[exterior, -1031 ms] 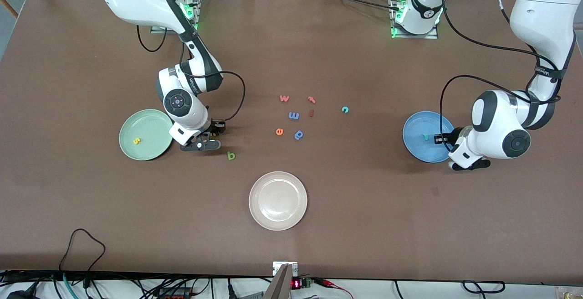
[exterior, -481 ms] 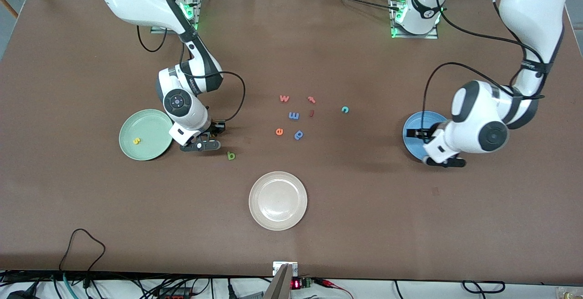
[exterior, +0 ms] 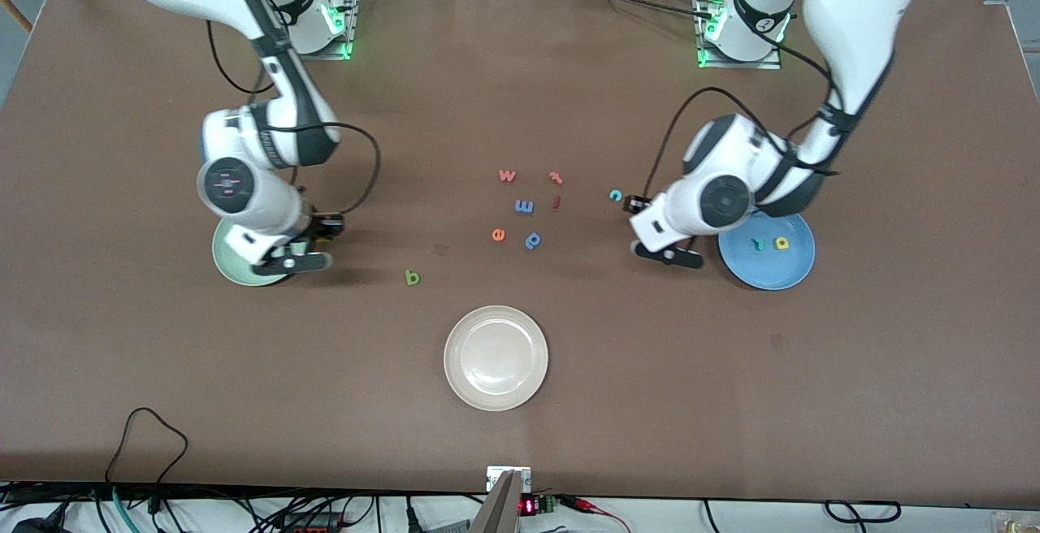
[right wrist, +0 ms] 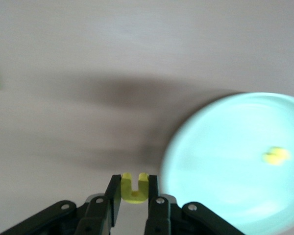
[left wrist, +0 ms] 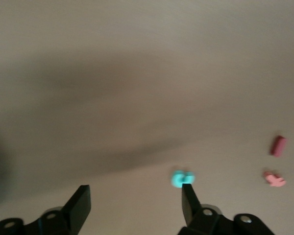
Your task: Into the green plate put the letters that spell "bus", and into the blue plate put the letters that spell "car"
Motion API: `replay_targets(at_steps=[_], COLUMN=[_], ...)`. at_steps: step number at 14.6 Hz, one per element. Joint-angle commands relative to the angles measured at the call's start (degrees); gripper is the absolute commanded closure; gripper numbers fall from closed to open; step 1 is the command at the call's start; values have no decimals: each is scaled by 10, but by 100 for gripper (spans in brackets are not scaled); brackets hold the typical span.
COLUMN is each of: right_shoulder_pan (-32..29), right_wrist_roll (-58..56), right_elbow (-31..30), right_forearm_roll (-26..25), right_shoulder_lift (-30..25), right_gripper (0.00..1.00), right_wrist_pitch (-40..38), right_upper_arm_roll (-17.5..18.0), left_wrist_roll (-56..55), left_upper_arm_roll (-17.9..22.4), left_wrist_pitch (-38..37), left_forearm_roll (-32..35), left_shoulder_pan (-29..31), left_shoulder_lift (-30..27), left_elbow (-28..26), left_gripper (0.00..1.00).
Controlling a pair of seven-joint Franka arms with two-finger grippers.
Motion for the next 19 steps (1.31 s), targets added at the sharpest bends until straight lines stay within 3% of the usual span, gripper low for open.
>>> replay_targets(at_steps=[1,3,4,6,7,8,12,15,19], right_shoulder_pan=[-41,-72,-78,-78,-78,-78,-70,-44,15], right_wrist_roll=[-99,-134,-136,-136,-136,-136,-125,-80,-27], right_elbow=[-12,-12,-12,-11,-11,-11,16,46,114], right_forearm_roll=[7,7,7,7,7,7,7,9,13], right_shoulder_lift=[-10,0,7,15,17,17,13,16,51], right_gripper=[90,87,80,51,44,25,23,23,25], right_wrist_pitch=[-13,-8,-5,6,9,10,6,7,2], right_upper_arm_roll=[-18,-20,-20,-20,-19,-20,-8,20,25], left_wrist_roll=[-32,-35,-36,-43,-44,-46,-49,-82,-120], left_upper_arm_roll=[2,2,2,3,5,5,7,6,6], left_wrist_pitch=[84,138,144,144,145,146,147,147,147], left_forearm_roll=[9,9,9,9,9,10,11,55,79], left_shoulder_pan=[-18,-19,-19,-35,-41,-42,-44,-44,-55], left_shoulder_lift=[-5,-5,-6,-6,-4,-1,9,19,20], left_elbow=[-67,-105,-111,-111,-110,-110,-110,-108,-104], left_gripper=[19,21,23,31,38,42,54,54,55])
